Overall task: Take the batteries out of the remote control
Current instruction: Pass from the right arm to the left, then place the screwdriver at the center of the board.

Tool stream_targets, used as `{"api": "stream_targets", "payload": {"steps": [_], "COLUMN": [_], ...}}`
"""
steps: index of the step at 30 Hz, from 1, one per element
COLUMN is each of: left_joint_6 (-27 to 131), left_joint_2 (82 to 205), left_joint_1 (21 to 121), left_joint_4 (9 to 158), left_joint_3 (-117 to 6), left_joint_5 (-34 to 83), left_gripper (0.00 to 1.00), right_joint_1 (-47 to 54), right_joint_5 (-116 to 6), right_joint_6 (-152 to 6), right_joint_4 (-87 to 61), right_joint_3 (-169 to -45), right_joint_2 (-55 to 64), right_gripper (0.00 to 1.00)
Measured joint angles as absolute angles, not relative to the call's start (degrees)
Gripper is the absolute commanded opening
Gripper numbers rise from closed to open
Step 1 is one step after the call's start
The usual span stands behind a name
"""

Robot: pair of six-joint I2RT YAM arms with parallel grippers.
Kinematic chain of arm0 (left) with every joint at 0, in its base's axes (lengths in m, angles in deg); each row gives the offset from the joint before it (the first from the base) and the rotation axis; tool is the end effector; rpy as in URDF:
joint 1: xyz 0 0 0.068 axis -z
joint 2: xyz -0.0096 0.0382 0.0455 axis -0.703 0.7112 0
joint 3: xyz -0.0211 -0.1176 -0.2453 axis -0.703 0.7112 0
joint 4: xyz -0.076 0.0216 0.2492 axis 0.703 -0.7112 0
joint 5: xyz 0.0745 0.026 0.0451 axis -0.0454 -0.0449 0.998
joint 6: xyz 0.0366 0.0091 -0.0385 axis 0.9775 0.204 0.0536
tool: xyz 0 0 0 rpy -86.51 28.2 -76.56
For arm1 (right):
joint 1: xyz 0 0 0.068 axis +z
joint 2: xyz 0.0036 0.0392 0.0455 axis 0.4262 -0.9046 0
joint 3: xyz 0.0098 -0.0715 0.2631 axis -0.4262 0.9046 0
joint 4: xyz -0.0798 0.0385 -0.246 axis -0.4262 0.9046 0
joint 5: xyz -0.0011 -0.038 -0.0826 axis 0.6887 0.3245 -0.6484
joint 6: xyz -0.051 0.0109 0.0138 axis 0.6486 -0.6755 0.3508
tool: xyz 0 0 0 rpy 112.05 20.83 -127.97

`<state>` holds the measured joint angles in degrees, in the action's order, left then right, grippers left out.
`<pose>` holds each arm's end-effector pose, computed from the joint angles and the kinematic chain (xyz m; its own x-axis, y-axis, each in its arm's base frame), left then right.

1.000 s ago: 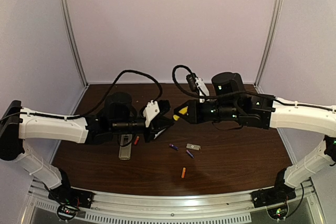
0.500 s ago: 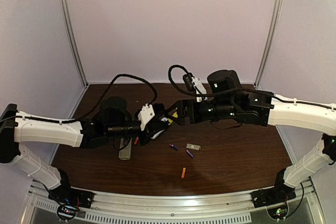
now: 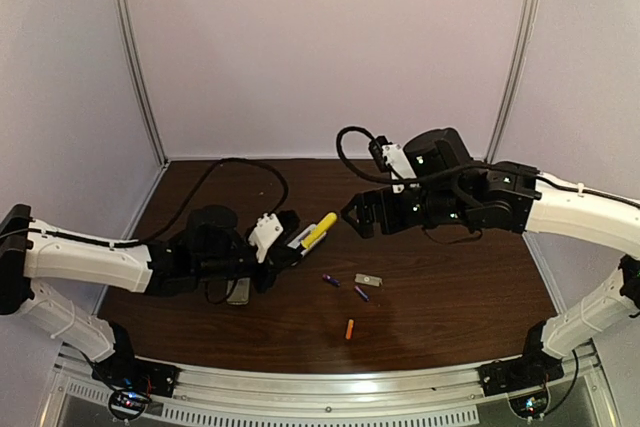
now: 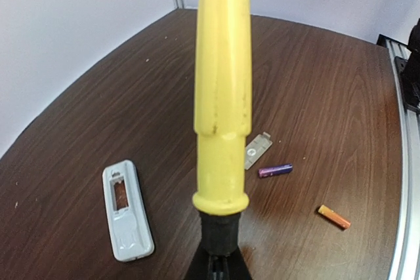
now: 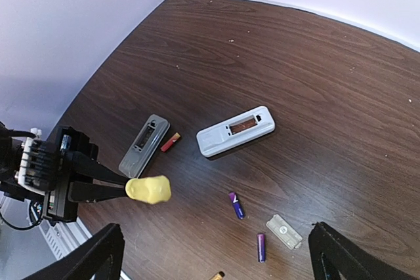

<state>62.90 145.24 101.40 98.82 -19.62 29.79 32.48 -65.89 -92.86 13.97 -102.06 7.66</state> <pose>0.1555 -0.2404 0.2141 -0.2282 0.3211 -0.9191 0.8584 0.5118 -0.0343 0.1641 0.2558 0.3395 -0.6395 -0.1716 -0.7494 -0.5943 0.7288 0.3402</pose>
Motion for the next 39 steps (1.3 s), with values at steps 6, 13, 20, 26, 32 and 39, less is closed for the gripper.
{"api": "stream_targets", "payload": {"steps": [6, 13, 20, 26, 32, 39], "left_joint_6": [56.47, 48.82, 43.20, 40.62, 39.16, 38.63], "left_joint_2": [143.47, 142.42, 142.70, 143.97, 146.94, 150.50], "left_joint_1": [101.39, 101.39, 101.39, 101.39, 101.39, 101.39], "left_joint_4": [95.63, 92.26, 88.68, 87.46, 87.39, 89.36], "left_joint_3": [-15.93, -11.38, -7.84, -6.70, -6.70, -8.10], "left_joint_5": [34.23, 37.42, 39.69, 40.70, 40.88, 40.48], "left_gripper": [0.00, 0.00, 0.00, 0.00, 0.00, 0.14], "right_joint_1": [31.94, 31.46, 31.04, 30.76, 30.60, 30.60], "right_joint_5": [-68.49, -70.05, -70.59, -71.14, -71.73, -72.49], "right_joint_6": [-92.56, -92.67, -92.71, -92.60, -92.23, -92.16], "right_joint_4": [15.67, 18.03, 19.39, 20.24, 20.79, 21.79], "right_joint_3": [-100.11, -98.63, -97.88, -97.58, -97.27, -96.64], "right_joint_2": [10.30, 10.30, 10.30, 10.30, 10.30, 10.50], "right_gripper": [1.00, 1.00, 1.00, 1.00, 1.00, 1.00]}}
